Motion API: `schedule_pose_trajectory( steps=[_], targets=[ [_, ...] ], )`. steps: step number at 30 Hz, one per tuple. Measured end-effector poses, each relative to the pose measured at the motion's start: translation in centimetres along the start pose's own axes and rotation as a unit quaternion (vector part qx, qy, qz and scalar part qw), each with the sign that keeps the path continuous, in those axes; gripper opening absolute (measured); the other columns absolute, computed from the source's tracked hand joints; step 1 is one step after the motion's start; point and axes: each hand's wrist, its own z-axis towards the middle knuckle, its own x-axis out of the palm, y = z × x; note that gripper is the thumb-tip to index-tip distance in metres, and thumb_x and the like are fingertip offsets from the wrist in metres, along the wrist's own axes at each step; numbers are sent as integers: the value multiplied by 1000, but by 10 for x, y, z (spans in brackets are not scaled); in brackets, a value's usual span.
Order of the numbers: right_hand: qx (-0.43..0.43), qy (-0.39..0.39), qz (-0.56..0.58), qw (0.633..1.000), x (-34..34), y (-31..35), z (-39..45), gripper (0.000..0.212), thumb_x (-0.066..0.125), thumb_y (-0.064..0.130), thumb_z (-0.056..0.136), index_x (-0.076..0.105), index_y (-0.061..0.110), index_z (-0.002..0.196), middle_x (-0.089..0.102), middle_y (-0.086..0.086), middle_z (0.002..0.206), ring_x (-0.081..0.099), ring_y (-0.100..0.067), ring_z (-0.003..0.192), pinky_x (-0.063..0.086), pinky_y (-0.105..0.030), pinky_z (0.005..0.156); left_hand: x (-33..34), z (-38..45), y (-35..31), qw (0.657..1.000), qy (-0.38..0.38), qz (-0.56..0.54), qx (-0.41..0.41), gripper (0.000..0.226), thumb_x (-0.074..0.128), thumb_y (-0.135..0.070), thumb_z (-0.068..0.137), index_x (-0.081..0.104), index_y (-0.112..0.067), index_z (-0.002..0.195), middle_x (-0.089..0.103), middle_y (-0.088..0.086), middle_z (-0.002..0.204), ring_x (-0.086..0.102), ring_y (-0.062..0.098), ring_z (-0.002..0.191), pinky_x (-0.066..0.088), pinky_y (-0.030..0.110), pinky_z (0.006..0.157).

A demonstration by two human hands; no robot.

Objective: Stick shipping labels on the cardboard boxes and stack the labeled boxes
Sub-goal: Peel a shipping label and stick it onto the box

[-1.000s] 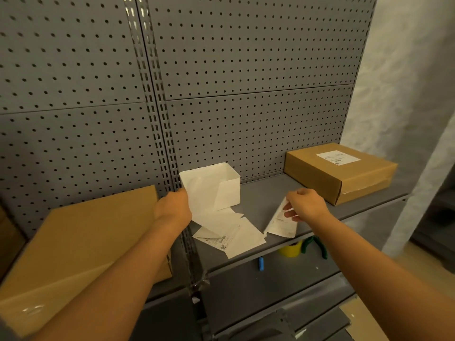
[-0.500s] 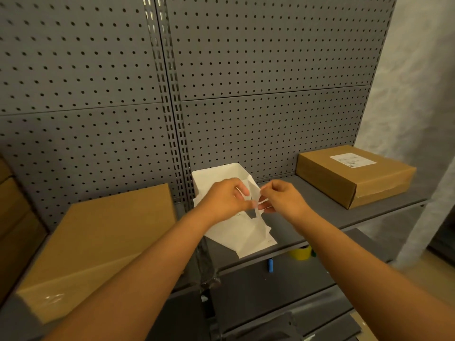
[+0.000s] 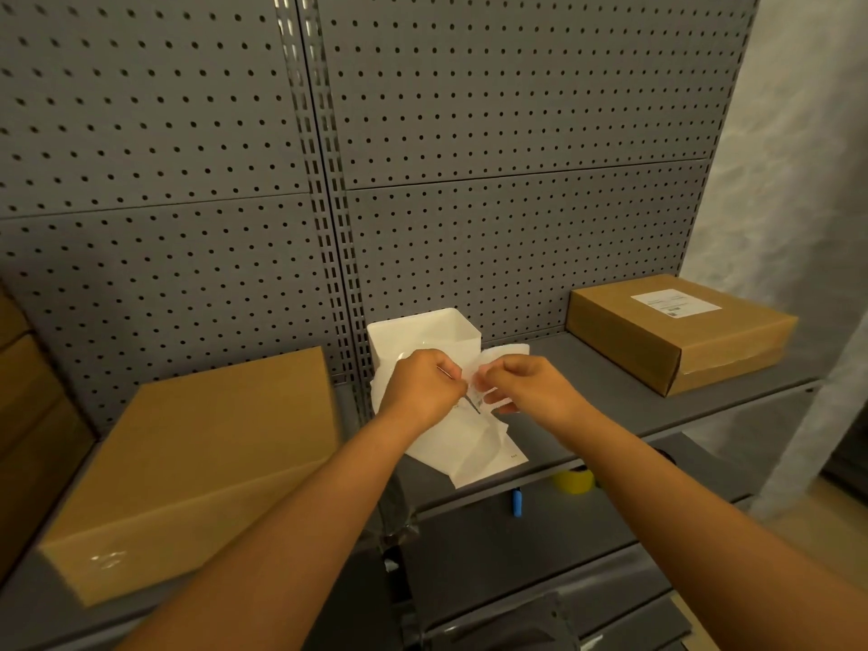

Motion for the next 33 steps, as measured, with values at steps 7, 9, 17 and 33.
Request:
schedule_pose_trajectory(
  steps=[7,9,17,33],
  targets=[
    [56,38,-119,991,0,-40,-1,8,58,11,87,64,11,92,67,-2,92,63,-11,79,54,-23,70,-5,1,11,993,-20,-93,-68,12,70,-12,82,60,-17,78,73,4,86,69,13,70,55,29,74],
    [59,35,-131,989,0,-45,-1,9,58,10,86,64,13,92,66,-2,89,61,-12,79,53,-25,73,-7,0,11,991,-16,-111,-76,8,69,-13,84,61,-14,82,72,4,89,68,12,69,54,28,71],
    [22,-57,-48,997,7,-22,8,27,62,32,89,47,18,106,58,4,93,61,-16,88,54,-36,82,-40,-5,10,977,-11,-190,-92,3,60,-17,93,59,-14,92,68,2,84,64,10,70,54,24,66],
    [-71,-4,55,996,93,67,24,11,58,19,93,59,12,84,66,-3,88,63,-17,81,54,-28,71,-145,-34,55,983,-90,-136,-80,9,61,-15,92,56,-14,99,70,0,97,66,15,90,55,28,75]
  ],
)
